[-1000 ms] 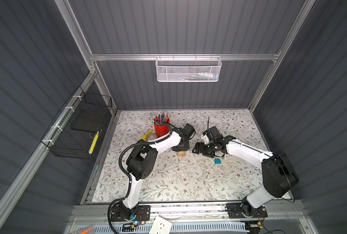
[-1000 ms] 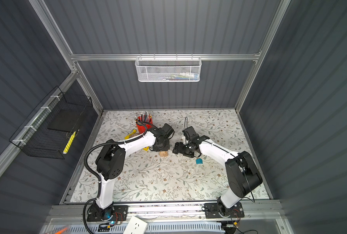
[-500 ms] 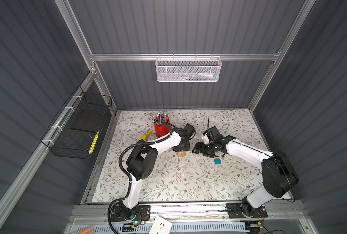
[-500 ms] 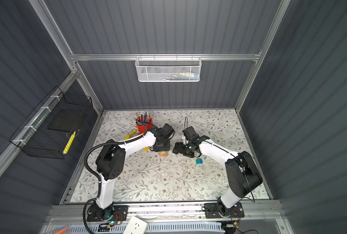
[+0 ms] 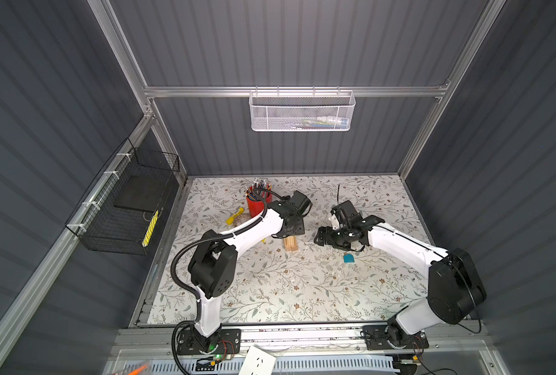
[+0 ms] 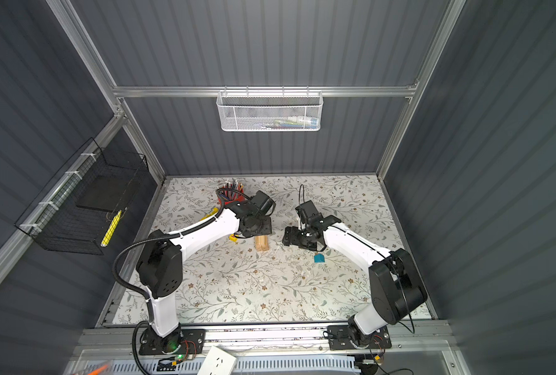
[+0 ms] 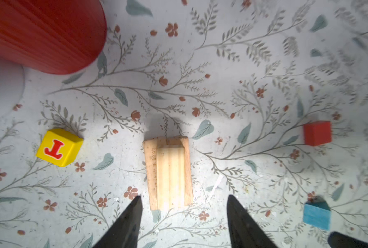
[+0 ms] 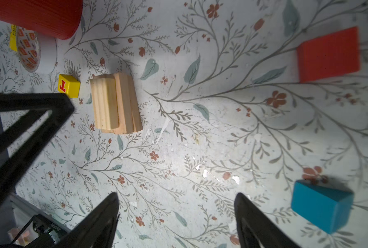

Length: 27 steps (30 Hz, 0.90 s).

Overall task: Build the wood block tower
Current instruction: 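Move the left gripper to the yellow T cube and grasp it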

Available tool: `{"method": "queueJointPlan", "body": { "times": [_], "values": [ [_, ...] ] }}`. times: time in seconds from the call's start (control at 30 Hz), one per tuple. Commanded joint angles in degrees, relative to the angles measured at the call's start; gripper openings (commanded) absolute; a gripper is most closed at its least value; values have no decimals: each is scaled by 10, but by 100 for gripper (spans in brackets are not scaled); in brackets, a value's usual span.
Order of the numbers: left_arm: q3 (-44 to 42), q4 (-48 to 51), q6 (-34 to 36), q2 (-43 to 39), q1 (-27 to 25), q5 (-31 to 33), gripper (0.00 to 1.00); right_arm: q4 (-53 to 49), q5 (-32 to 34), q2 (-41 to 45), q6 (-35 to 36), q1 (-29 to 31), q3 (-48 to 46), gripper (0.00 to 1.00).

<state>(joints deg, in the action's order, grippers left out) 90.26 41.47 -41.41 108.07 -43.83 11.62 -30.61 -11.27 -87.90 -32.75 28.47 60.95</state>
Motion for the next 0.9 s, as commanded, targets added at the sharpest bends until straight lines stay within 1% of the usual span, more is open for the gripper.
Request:
{"method": "queueJointPlan", "body": {
  "times": [0.0,0.1,0.17,0.33,0.43,0.47,0.53,0.63,0.73,0.87],
  "values": [
    [-24,3,25,-40,-2,30,65,-46,46,11,31,-11,23,84],
    [-48,12,27,-67,7,59,69,-73,67,-4,55,-13,44,85],
    [-72,7,16,-83,25,46,71,-72,67,-12,74,-13,52,85],
    [-162,-35,-38,-125,67,44,72,-52,29,-36,104,-12,69,86],
    [-193,-63,-77,-124,102,16,75,-28,8,-40,126,-11,74,86],
    [-198,-72,-87,-122,106,18,77,-22,8,-41,132,-9,76,87],
    [-197,-85,-112,-109,110,23,81,-10,4,-47,144,-7,83,88],
    [-177,-80,-155,-80,115,31,83,0,-13,-57,156,-5,97,90],
    [-166,-76,-196,-60,118,47,83,10,-21,-56,157,-4,100,91],
    [-147,-64,-245,-29,118,51,83,14,-21,-60,159,-4,101,93]
  ]
}}
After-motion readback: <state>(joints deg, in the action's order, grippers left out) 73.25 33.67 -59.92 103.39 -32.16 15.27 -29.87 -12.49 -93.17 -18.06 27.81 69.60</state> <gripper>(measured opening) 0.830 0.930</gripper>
